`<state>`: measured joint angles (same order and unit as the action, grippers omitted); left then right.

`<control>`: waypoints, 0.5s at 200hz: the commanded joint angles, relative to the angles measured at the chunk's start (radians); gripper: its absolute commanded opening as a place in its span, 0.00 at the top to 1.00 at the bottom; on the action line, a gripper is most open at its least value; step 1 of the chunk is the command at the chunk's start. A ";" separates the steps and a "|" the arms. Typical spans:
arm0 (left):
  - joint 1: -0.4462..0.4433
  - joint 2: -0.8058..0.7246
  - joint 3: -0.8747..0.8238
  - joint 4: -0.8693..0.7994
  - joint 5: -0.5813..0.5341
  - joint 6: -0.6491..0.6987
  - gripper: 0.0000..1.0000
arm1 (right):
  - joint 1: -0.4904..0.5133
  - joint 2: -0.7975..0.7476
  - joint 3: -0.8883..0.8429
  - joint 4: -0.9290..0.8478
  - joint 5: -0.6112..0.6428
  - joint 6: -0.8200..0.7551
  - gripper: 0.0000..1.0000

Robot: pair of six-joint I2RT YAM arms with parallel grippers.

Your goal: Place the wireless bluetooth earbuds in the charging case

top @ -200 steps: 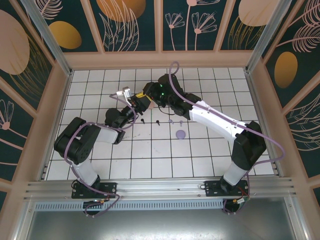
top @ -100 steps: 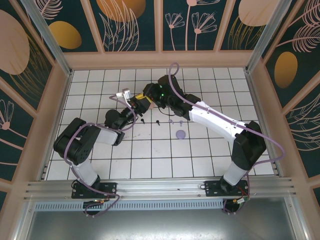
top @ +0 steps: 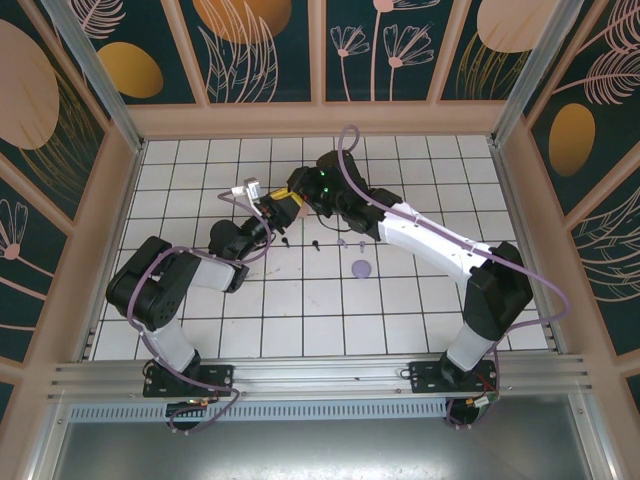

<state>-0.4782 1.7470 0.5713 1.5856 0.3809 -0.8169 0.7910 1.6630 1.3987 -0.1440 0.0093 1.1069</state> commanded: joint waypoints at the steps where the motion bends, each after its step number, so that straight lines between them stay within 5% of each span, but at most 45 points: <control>1: -0.005 -0.021 -0.001 0.099 0.001 -0.003 0.69 | -0.007 -0.043 -0.014 0.028 0.010 0.012 0.71; 76: -0.006 -0.012 0.011 0.108 0.013 -0.011 0.94 | -0.007 -0.045 -0.017 0.058 -0.029 0.030 0.71; 100: -0.007 -0.009 0.016 0.112 0.021 -0.022 1.00 | -0.016 -0.052 -0.005 0.069 -0.019 0.025 0.52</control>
<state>-0.4782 1.7473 0.5713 1.5867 0.3828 -0.8135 0.7876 1.6581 1.3918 -0.1364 0.0090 1.1183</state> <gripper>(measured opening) 0.245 0.458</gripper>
